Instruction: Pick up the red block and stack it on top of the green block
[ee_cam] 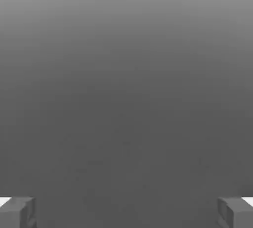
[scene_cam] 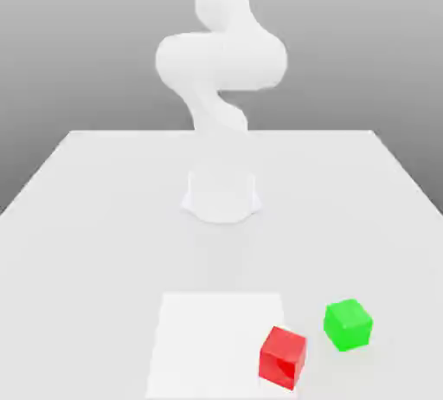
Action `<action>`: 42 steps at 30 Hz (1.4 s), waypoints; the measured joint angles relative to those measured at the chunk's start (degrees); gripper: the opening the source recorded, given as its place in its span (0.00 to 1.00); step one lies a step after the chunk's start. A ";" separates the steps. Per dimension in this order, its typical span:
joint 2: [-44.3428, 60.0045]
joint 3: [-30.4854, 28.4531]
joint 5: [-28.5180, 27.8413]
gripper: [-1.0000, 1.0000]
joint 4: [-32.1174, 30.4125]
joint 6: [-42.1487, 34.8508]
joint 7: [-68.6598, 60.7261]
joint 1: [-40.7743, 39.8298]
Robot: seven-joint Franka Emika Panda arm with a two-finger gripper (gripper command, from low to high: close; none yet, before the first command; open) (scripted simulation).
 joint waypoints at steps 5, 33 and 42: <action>10.79 -3.76 2.74 0.50 -2.33 4.19 -11.86 5.90; 61.10 -3.44 5.65 0.00 -9.89 29.28 -52.06 14.00; 52.19 -5.11 2.54 0.00 -11.40 21.87 -49.88 15.29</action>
